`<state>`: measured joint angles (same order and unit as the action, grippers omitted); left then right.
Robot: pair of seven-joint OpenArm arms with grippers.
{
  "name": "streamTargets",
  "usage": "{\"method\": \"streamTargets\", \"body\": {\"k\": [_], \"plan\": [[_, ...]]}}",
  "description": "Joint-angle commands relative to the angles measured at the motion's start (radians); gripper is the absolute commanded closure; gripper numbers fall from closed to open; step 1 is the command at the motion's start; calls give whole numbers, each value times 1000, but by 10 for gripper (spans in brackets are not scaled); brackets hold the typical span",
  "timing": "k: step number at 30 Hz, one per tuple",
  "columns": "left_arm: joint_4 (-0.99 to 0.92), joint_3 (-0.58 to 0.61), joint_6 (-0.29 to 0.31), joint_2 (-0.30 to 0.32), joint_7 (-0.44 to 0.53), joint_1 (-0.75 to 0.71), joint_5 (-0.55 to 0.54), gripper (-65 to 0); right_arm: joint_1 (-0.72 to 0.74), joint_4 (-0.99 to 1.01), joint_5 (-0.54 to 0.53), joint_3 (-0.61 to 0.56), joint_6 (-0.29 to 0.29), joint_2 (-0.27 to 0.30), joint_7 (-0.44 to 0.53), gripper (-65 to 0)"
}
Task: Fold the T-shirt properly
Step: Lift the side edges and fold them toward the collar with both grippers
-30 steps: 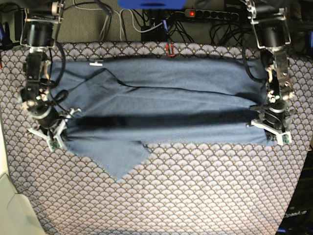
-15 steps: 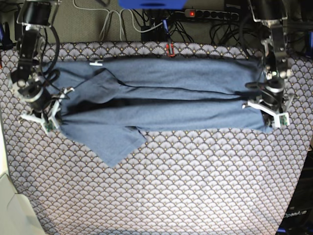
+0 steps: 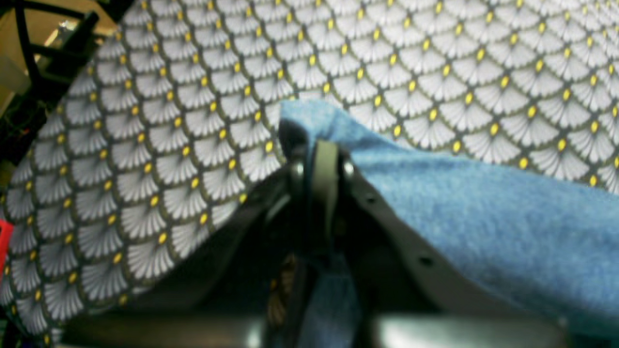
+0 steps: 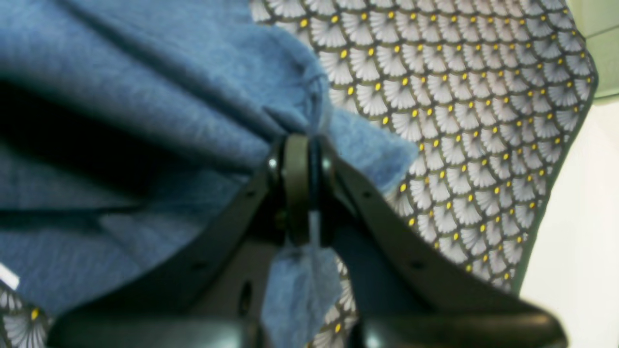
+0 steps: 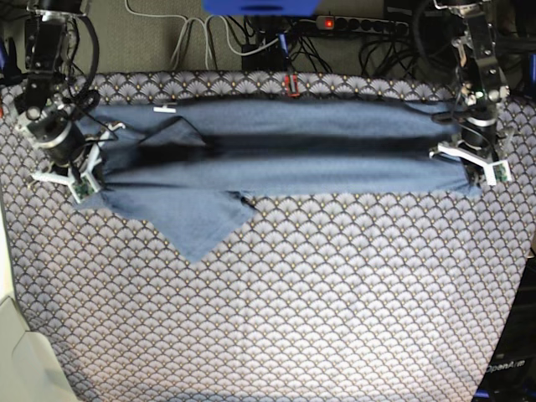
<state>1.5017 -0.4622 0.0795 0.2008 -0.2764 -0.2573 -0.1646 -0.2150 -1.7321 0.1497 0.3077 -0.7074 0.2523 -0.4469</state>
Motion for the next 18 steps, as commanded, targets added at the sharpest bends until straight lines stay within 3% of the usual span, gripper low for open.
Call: {"method": "streamTargets", "body": {"k": [1,18], "plan": [[20,-5,-10,15,30,-1,3,-4,-5,-19,0,9,9,15,13,0],[13,-5,-8,1,30,-63,1,-5,-79,-19,0,5,9,15,13,0]]}}
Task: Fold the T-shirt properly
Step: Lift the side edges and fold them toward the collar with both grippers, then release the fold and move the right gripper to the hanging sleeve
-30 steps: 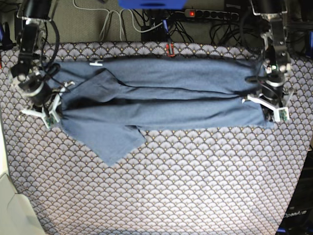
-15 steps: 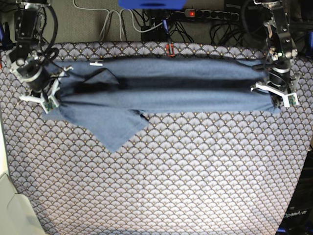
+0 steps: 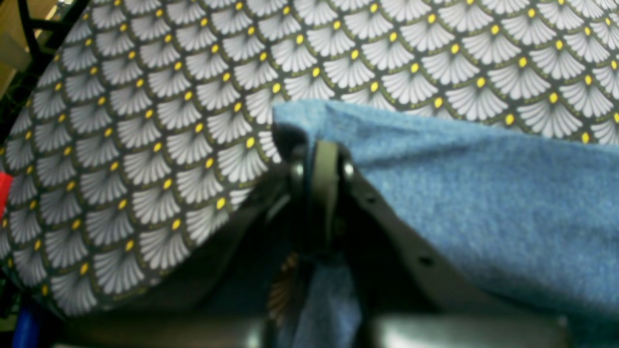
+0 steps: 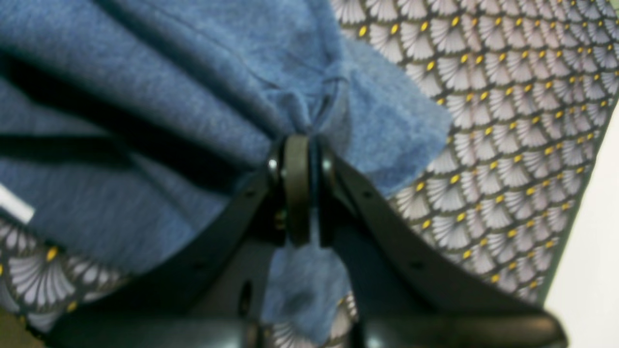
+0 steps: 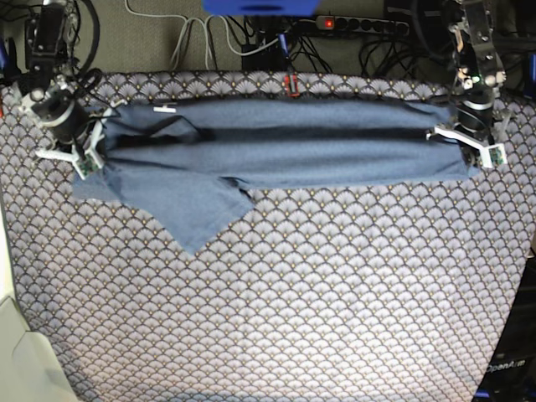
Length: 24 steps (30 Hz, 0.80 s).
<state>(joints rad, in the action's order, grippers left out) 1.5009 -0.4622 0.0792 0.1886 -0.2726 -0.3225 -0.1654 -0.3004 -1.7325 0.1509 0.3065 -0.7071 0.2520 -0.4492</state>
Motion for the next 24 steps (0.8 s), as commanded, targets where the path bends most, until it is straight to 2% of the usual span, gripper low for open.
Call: {"method": "streamTargets", "body": {"k": [1,4,6,10,12,16,24], "plan": [[14,-5,-8,13,26,3,2,-5,7,-17,-1,4,9,16,13,0],[14,-4,-8,12,26,7,2,-14,7,-11,-1,9,9,16,13,0],[14,-4,-8,12,26,12,2,-54,7,-13,-1,9,9,16,13,-35],[11,-4,-8,12,26,44,7,-204,7,-11,-1,9,9,14,13,-113],[8,-4,-8,12,26,55,8,-254,7,-11,-1,9,9,14,13,-147],[-24,18,-8,15,26,90,8,-259,2,-16,-1,9,9,14,13,-181],[-58,46,-8,15,26,96,8,-262,-46,-94,-1,10,9,17,14,-182]]}}
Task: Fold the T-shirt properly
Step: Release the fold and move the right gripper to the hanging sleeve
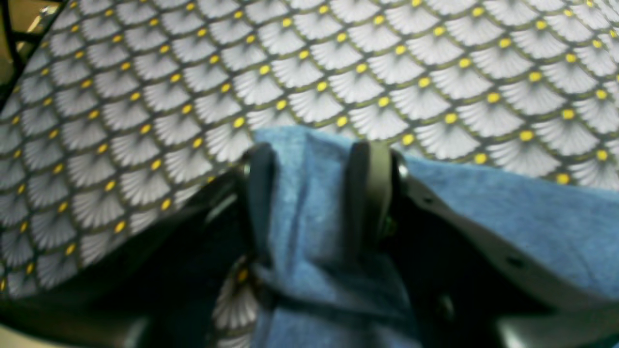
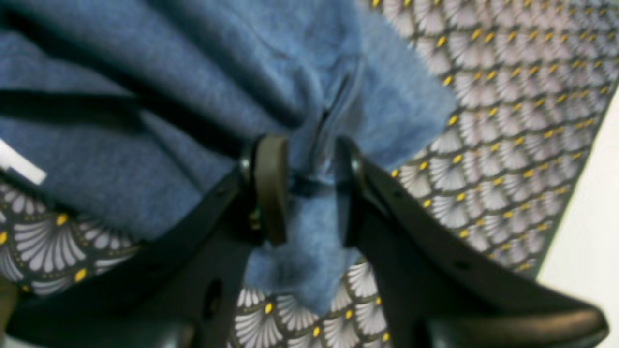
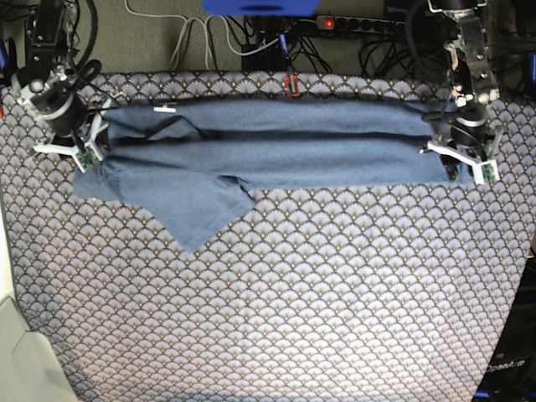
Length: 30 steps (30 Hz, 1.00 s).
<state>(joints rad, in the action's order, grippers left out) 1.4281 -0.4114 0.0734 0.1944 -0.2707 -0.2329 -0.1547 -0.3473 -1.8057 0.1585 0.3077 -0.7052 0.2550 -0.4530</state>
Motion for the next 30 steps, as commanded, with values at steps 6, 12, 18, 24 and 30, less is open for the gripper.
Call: {"method": "streamTargets", "body": {"k": [6,12,18,24,30], "plan": [[18,21,-2,15,24,5,-3,-262,14,-67,-7,77,7,-21,15,-182],[79,15,-2,17,24,-24,-9,-263,103,-70,-6,91,7,-26,-74,-190],[125,15,-4,15,24,-44,-4,-330,279,-27,-4,-37,7,-21,-292,-320],[124,13,-5,12,-19,-55,-7,-330,399,74,-3,-207,7,-23,-344,-370],[148,13,-13,6,-34,-73,-9,-330,534,238,-3,-301,7,-29,-344,-370]]}}
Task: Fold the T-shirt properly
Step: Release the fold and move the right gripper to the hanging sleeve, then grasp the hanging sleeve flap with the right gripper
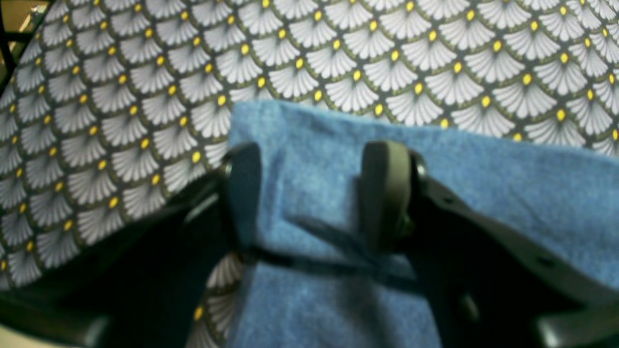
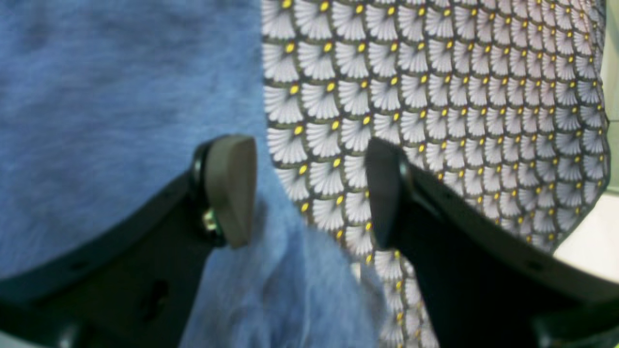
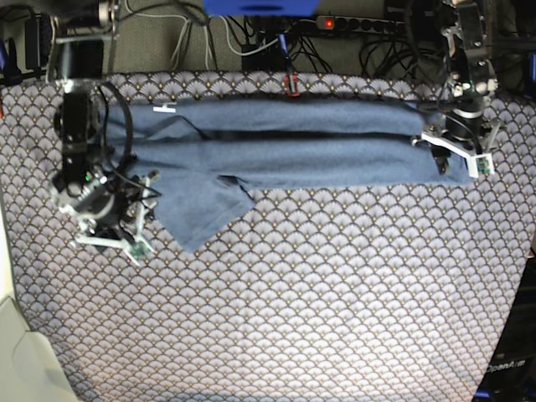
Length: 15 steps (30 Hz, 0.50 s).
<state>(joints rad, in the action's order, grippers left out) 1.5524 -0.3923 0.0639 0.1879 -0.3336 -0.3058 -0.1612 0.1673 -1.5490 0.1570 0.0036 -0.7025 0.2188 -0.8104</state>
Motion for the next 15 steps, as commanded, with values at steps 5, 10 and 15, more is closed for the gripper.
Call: {"method": "streamTargets", "body": {"k": [5,10,15], "plan": [[32,-6,-3,3,27,-8,1,-330,123,152,-1,-21,4,-15,23,-370],[32,-43,-5,-20,3,-10,4,-330,206,281,-1,-23,4,-46,24,-370],[93,-83,-3,-24,-138,4,-2,-330,246,324,-1,-23,4,-74,26,-370]]}}
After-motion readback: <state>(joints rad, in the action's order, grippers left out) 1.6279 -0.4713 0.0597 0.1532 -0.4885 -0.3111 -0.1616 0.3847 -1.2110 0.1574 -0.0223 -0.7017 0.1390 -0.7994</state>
